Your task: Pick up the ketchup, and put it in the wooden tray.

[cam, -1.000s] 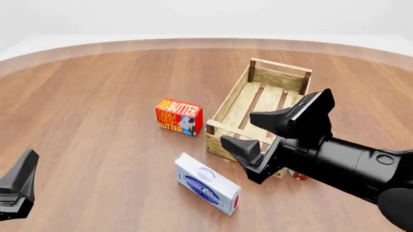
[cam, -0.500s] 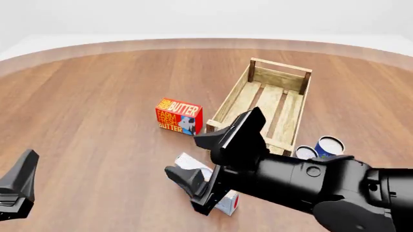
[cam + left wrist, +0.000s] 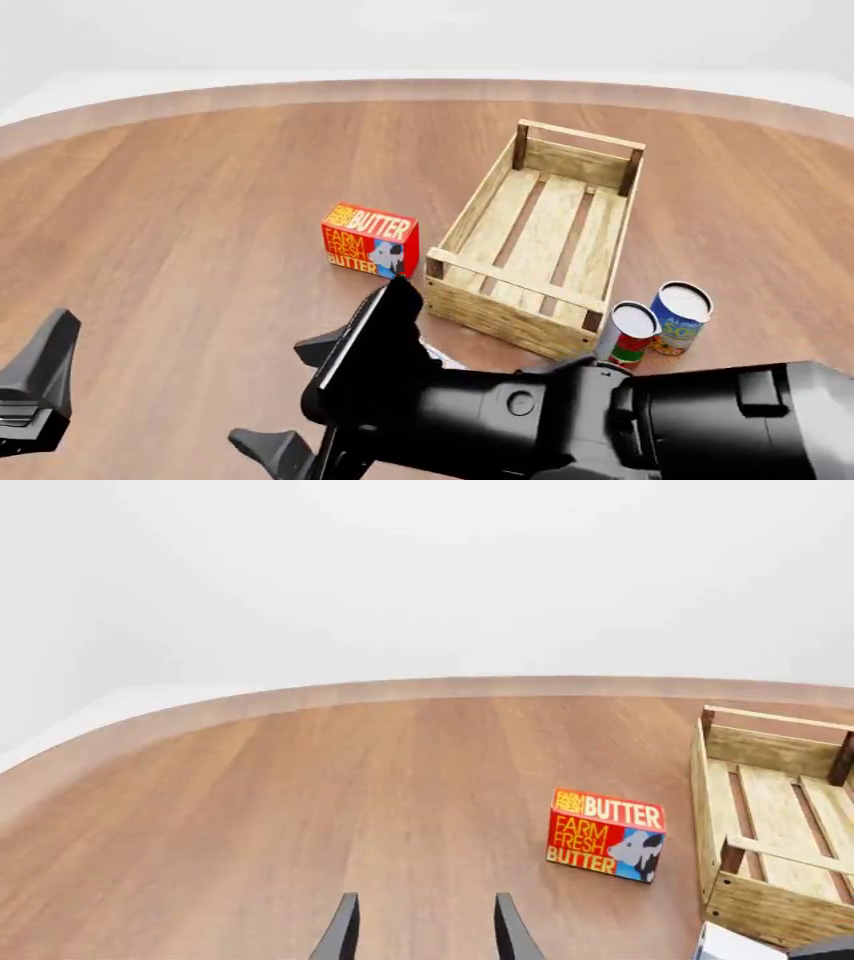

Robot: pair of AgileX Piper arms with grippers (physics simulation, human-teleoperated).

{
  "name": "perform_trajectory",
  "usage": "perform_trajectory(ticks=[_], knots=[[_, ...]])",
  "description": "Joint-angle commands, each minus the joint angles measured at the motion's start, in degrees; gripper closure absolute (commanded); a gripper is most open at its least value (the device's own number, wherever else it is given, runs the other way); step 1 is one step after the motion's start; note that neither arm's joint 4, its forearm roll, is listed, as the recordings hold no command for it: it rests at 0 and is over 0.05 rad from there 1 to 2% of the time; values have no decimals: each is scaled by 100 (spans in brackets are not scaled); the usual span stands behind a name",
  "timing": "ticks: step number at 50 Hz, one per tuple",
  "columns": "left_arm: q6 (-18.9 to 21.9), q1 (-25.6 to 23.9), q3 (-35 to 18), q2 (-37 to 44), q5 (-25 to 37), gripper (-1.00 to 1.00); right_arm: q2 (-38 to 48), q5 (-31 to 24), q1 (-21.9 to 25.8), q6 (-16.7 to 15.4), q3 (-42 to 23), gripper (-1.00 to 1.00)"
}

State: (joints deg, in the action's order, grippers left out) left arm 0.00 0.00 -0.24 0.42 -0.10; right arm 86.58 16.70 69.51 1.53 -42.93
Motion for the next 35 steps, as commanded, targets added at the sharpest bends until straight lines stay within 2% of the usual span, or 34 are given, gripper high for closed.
perform_trajectory(ticks=[1,7,22,35], knots=[[0,0,0,0,0,-100,565,-134,459,-45,-529,-100],[0,0,0,0,0,-100,846,-299,616,-210,-837,-100],[0,0,0,0,0,-100,1352,-700,988,-359,-1547,-100],[0,0,0,0,0,-100,1731,-897,1111,-506,-1965,-100]])
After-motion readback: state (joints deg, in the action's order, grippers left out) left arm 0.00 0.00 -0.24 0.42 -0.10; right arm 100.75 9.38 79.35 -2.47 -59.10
